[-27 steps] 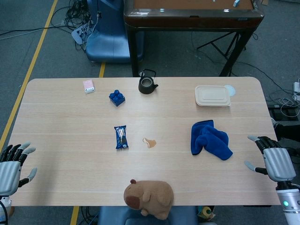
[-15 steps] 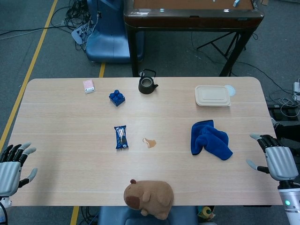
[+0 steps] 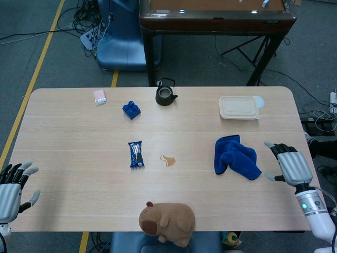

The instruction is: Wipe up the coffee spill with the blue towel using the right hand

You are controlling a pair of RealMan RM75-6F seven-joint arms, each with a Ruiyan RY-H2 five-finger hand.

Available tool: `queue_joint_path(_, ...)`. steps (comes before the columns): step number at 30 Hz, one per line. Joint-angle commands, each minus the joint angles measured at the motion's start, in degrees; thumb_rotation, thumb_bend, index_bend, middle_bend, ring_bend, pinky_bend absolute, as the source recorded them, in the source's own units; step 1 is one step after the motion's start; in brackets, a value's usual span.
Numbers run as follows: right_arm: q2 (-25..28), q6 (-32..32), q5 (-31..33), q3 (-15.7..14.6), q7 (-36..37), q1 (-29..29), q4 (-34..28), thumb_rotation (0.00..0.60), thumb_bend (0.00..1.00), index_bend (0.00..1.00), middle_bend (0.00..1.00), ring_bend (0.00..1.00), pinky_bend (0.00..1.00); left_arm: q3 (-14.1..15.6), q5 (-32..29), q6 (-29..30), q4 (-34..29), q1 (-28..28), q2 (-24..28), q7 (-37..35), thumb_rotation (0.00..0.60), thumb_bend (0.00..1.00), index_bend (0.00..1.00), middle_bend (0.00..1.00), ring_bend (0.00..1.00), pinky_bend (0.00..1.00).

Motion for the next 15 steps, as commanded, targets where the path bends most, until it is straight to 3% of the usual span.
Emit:
queue_joint_path(1,-2.8,-5.8,3.4,0.9,-1.5,3.9,3.1,0.600,0.14,0.12,0.22,0.18,0.28,0.1,-0.1,0.1,-0.1,0.2,0.0,0.0,0.600,0.27,0.26,0.16,0.12,0.07)
queue_joint_path(15,-13.9,-20.3,11.8,2.2,-2.1,13.3,19.1,0.600,0.11,0.07,0.16,0.14,0.28,0.2,-0.7,-0.1,0.2,0.7,-0.1,0.0,0.600,0.27,0.27,0.16,0.12,0.07)
